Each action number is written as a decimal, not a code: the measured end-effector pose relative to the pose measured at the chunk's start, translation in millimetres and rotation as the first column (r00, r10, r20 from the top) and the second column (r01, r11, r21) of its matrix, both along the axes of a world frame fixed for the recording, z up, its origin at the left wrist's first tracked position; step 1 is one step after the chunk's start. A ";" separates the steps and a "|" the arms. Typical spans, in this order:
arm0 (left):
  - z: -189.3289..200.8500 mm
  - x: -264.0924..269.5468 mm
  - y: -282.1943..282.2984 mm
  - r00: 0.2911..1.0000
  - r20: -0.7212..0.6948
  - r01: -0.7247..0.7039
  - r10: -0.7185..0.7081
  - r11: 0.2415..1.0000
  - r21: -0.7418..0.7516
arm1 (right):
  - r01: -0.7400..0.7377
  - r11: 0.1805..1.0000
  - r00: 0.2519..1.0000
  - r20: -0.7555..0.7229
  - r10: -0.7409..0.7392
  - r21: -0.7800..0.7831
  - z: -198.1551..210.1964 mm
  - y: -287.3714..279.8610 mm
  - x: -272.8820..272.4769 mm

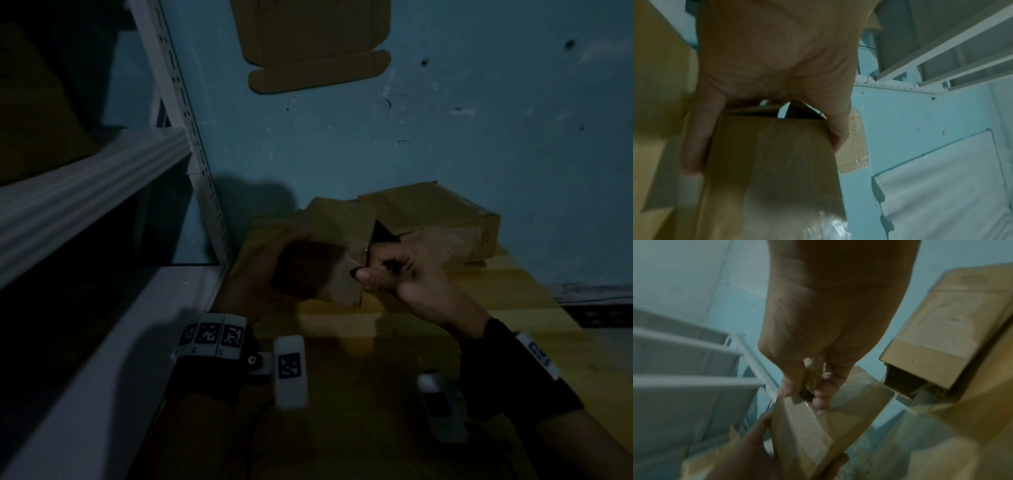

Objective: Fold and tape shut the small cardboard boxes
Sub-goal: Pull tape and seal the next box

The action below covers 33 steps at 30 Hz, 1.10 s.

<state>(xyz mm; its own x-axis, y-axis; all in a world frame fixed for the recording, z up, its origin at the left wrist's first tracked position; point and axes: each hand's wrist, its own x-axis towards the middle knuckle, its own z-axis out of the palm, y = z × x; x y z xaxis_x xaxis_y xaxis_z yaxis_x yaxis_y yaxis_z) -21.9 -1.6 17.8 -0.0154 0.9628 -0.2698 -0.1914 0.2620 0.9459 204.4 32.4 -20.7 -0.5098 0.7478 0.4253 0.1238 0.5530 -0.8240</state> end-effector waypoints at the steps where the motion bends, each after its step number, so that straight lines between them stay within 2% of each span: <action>1: 0.6 0.5 -0.5 1.000 0.012 -0.003 0.003 1.000 0.004 | -0.009 1.000 1.000 -0.018 0.009 -0.016 -0.3 0.0 0.1; 8: 2.0 -1.4 -1.6 1.000 -0.023 -0.014 0.015 1.000 0.017 | -0.018 0.994 0.992 -0.124 0.005 -0.107 7.8 -5.4 1.7; 17: 3.4 1.9 -1.4 0.981 -0.128 -0.133 0.146 0.986 0.101 | 0.021 0.993 1.000 -0.016 -0.023 -0.117 6.6 -7.4 1.3; 22: -3.1 9.7 5.5 0.944 -0.221 -0.210 0.245 0.963 0.171 | 0.149 0.985 0.972 0.195 -0.130 -0.088 9.2 -9.4 1.4; 24: -5.8 12.8 5.7 0.928 -0.259 -0.221 0.267 0.956 0.193 | 0.225 0.974 0.940 0.264 -0.215 -0.008 7.2 -8.6 -1.2; 27: -5.6 17.4 5.7 0.907 -0.311 -0.233 0.285 0.953 0.193 | 0.281 0.939 0.897 0.293 -0.331 0.198 -1.5 -1.6 0.9; 30: -7.7 18.2 6.6 0.888 -0.356 -0.232 0.290 0.952 0.198 | 0.214 0.888 0.844 0.381 -0.378 0.406 -4.4 2.5 3.3; 33: -10.9 18.7 7.0 0.887 -0.360 -0.235 0.290 0.953 0.189 | 0.192 0.873 0.828 0.403 -0.389 0.449 -2.1 2.7 2.3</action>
